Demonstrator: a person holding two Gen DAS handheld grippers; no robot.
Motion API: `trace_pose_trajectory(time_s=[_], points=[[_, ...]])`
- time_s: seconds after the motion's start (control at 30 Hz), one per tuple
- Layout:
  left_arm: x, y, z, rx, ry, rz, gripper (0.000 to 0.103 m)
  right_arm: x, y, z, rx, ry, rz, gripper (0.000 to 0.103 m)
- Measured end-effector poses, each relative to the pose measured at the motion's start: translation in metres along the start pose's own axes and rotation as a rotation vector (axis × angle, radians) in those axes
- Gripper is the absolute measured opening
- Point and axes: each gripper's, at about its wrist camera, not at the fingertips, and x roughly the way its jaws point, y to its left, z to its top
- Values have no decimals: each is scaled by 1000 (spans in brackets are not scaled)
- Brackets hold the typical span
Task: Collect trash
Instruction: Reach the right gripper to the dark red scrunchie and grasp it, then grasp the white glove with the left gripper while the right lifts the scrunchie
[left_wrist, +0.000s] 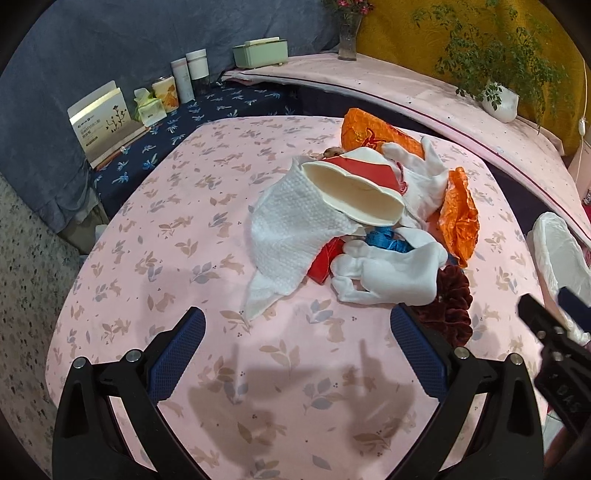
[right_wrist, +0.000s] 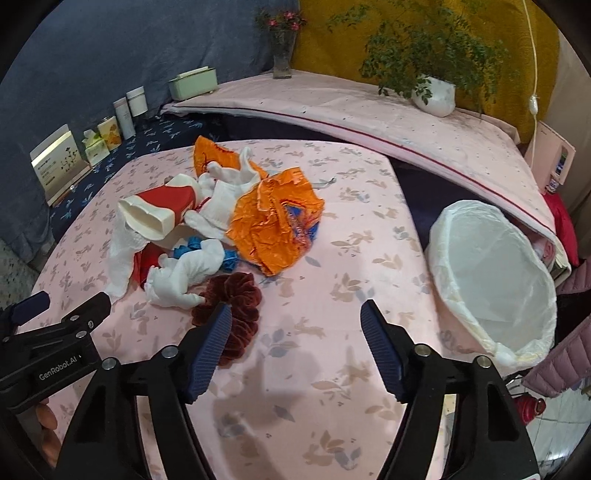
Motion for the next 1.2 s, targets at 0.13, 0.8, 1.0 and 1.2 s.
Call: trace_pose_trajectory(time_s=[0.13, 0.8, 1.0, 1.2], points=[[8, 2, 6, -17, 11, -22, 96, 28, 15, 1, -1, 53, 39, 44], [40, -49, 22, 25, 79, -192, 96, 71, 10, -10, 32, 158, 124, 15], [65, -70, 20, 55, 158, -216, 69, 57, -10, -7, 49, 129, 87, 15], [72, -76, 11, 61, 182, -197, 42, 45, -32, -11, 85, 110, 59, 15]])
